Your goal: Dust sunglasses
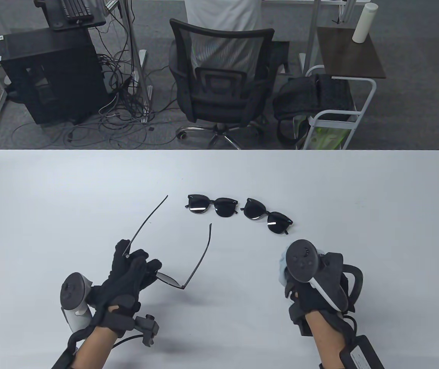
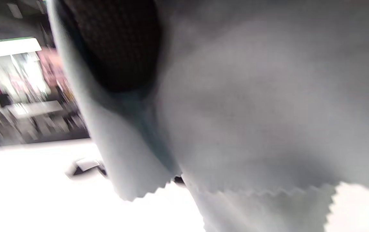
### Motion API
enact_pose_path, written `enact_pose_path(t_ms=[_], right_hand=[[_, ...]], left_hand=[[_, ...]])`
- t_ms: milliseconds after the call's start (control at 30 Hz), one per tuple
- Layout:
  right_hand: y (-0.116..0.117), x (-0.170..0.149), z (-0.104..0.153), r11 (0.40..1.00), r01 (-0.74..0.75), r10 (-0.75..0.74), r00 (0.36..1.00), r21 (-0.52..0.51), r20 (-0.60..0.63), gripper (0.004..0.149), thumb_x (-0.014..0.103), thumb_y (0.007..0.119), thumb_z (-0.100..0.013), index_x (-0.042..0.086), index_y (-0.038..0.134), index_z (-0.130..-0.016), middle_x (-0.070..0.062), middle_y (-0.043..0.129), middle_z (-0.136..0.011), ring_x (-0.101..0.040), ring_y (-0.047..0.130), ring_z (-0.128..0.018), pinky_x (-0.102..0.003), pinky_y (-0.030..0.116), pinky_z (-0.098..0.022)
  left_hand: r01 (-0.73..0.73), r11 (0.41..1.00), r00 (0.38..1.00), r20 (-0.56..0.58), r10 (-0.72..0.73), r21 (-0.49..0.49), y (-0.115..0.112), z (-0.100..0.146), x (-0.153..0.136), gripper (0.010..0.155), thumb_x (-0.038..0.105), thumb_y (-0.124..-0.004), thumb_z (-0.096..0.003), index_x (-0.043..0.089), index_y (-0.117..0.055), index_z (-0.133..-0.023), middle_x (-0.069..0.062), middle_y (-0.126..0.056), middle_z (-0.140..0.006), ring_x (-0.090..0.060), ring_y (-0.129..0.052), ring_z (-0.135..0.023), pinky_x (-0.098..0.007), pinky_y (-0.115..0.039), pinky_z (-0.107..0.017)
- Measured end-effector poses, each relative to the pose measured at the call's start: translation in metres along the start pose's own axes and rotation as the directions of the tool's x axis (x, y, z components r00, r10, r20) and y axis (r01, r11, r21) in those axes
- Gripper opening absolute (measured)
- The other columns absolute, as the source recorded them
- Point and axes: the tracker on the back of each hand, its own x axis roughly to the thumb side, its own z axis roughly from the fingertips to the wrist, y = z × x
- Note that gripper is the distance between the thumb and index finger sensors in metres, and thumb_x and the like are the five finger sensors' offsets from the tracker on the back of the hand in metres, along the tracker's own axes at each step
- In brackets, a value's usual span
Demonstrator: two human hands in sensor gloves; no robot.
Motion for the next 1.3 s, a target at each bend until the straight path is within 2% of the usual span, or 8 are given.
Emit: enact_pose_path(t_ms=[267, 467, 800, 933, 1033, 1133, 1200, 1300], right_hand=[[0.087, -0.002, -0.022, 0.954, -0.145, 0.149, 0.989, 0.263, 0.005, 0.046, 0.037, 0.087, -0.038, 0.018, 0.081, -0.079, -0.007, 0.097, -0.073, -0.037, 0.089, -0.071, -0.057, 0.066, -0.059], [0.120, 0.004, -0.026, 0.911, -0.198, 0.197, 0.980, 0.362, 0.038, 0.056, 0.041, 0.085, -0.037, 0.016, 0.074, -0.086, -0.010, 0.090, -0.082, -0.038, 0.084, -0.076, -0.057, 0.062, -0.061], [0.088, -0.020, -0.018, 0.922, -0.117, 0.128, 0.992, 0.368, -0.005, 0.078, 0.054, 0.085, -0.033, 0.011, 0.063, -0.094, -0.021, 0.076, -0.093, -0.046, 0.074, -0.082, -0.062, 0.055, -0.062], [0.057, -0.021, -0.012, 0.975, 0.030, -0.022, 0.999, 0.219, -0.039, 0.079, 0.054, 0.083, -0.035, 0.007, 0.060, -0.095, -0.022, 0.075, -0.092, -0.046, 0.075, -0.081, -0.061, 0.057, -0.061], [0.038, 0.008, 0.001, 0.973, 0.192, -0.202, 0.976, 0.125, 0.076, 0.078, 0.055, 0.082, -0.036, 0.007, 0.062, -0.094, -0.018, 0.081, -0.089, -0.042, 0.081, -0.078, -0.059, 0.061, -0.060], [0.030, 0.062, 0.021, 0.935, 0.335, -0.355, 0.896, 0.119, 0.266, 0.079, 0.056, 0.083, -0.035, 0.006, 0.064, -0.093, -0.015, 0.085, -0.086, -0.039, 0.085, -0.075, -0.057, 0.065, -0.059], [0.030, 0.103, 0.036, 0.945, 0.318, -0.323, 0.853, 0.082, 0.411, 0.083, 0.058, 0.083, -0.034, 0.004, 0.063, -0.093, -0.012, 0.088, -0.083, -0.036, 0.089, -0.073, -0.055, 0.068, -0.059], [0.032, 0.133, 0.046, 0.950, 0.311, -0.280, 0.822, 0.020, 0.495, 0.084, 0.059, 0.083, -0.033, 0.002, 0.063, -0.092, -0.009, 0.091, -0.079, -0.033, 0.092, -0.070, -0.053, 0.071, -0.058]], left_hand=[[0.006, 1.000, 1.000, 0.020, -0.006, -0.015, -0.001, 0.001, 0.003, 0.091, 0.060, -0.073, -0.0475, 0.018, -0.018, -0.108, -0.015, -0.050, -0.106, -0.020, -0.091, -0.084, -0.036, -0.084, -0.060], [0.019, 1.000, 0.999, 0.029, -0.019, -0.018, -0.002, 0.001, 0.003, 0.091, 0.060, -0.072, -0.0475, 0.018, -0.018, -0.108, -0.016, -0.050, -0.106, -0.020, -0.091, -0.084, -0.036, -0.084, -0.060], [0.030, 0.999, 0.999, 0.035, -0.029, -0.019, -0.001, 0.001, 0.003, 0.089, 0.061, -0.072, -0.0475, 0.018, -0.024, -0.109, -0.016, -0.051, -0.105, -0.021, -0.091, -0.084, -0.037, -0.083, -0.060], [0.016, 1.000, 1.000, 0.009, -0.016, -0.023, -0.003, 0.001, 0.000, 0.090, 0.060, -0.071, -0.0476, 0.016, -0.023, -0.108, -0.017, -0.051, -0.104, -0.021, -0.090, -0.085, -0.037, -0.083, -0.061], [-0.026, 0.999, 0.999, -0.030, 0.024, -0.042, -0.007, 0.003, -0.004, 0.089, 0.061, -0.070, -0.0481, 0.013, -0.021, -0.106, -0.017, -0.049, -0.104, -0.022, -0.088, -0.087, -0.036, -0.082, -0.061], [-0.090, 0.993, 0.994, -0.073, 0.085, -0.079, -0.015, 0.007, -0.006, 0.089, 0.061, -0.069, -0.0483, 0.013, -0.020, -0.104, -0.018, -0.047, -0.103, -0.022, -0.086, -0.089, -0.036, -0.082, -0.063], [-0.103, 0.991, 0.992, -0.082, 0.096, -0.090, -0.018, 0.009, -0.006, 0.089, 0.061, -0.069, -0.0485, 0.012, -0.018, -0.104, -0.018, -0.046, -0.103, -0.022, -0.085, -0.090, -0.036, -0.081, -0.063], [-0.099, 0.991, 0.992, -0.085, 0.092, -0.089, -0.019, 0.010, -0.007, 0.089, 0.061, -0.068, -0.0486, 0.012, -0.018, -0.103, -0.018, -0.045, -0.103, -0.022, -0.084, -0.091, -0.036, -0.080, -0.064]])
